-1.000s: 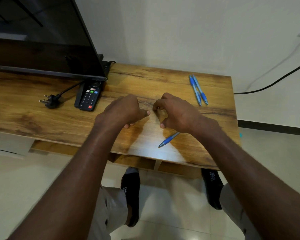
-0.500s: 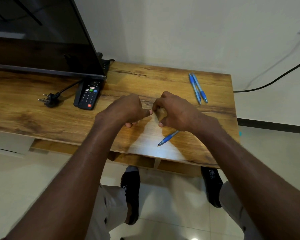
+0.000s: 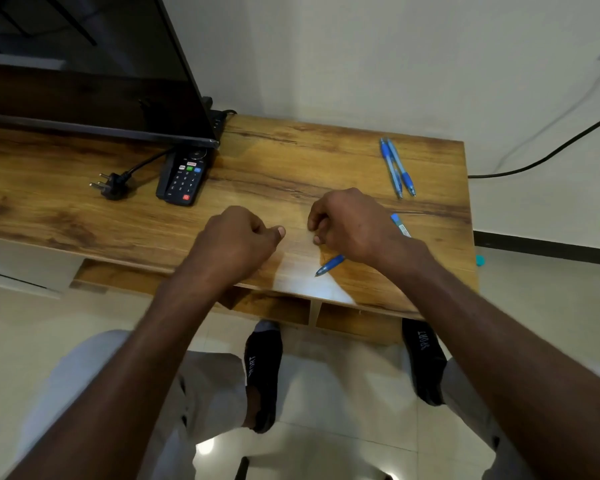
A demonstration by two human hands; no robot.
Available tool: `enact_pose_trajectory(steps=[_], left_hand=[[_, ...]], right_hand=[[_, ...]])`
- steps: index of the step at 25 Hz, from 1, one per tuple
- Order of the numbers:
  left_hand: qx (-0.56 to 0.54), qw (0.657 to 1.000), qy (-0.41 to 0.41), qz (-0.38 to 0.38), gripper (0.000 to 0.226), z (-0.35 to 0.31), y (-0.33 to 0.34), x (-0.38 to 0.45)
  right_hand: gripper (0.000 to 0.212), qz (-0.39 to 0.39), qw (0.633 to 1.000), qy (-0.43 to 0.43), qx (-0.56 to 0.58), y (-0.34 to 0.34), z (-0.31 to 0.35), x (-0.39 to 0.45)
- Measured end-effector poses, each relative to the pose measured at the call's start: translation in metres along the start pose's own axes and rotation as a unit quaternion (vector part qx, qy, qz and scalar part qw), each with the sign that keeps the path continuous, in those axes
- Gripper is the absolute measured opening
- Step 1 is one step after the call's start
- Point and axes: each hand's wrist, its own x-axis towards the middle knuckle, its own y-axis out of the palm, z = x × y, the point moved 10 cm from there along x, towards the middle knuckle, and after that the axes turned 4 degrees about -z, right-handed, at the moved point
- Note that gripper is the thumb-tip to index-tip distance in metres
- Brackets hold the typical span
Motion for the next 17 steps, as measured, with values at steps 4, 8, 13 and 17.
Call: enact_pose_trajectory(steps=[4,8,13,17], left_hand=[[-0.094,0.994,-0.057,-0.006,0.035,0.025,0.008,-0.048],[-0.225,0.963,-0.14,0.043,0.034,0.033,0.038,-0.066],[-0.371,0.891,-0.257,0.036,0.04,0.046,0.069,-0.069],[-0.456,0.823,-0.336,0.038,0.051,0.058,0.084,-0.071]], right_hand=[[0.027,-0.043,0.999,0.008,0.002,0.001,0.001,-0.002],[0.041,-0.056,0.997,0.044,0.02,0.0,-0.009,0.0],[0.015,-0.059,0.995,0.059,0.047,-0.004,-0.015,-0.001],[0.017,-0.05,0.997,0.05,0.034,0.0,-0.011,-0.003]])
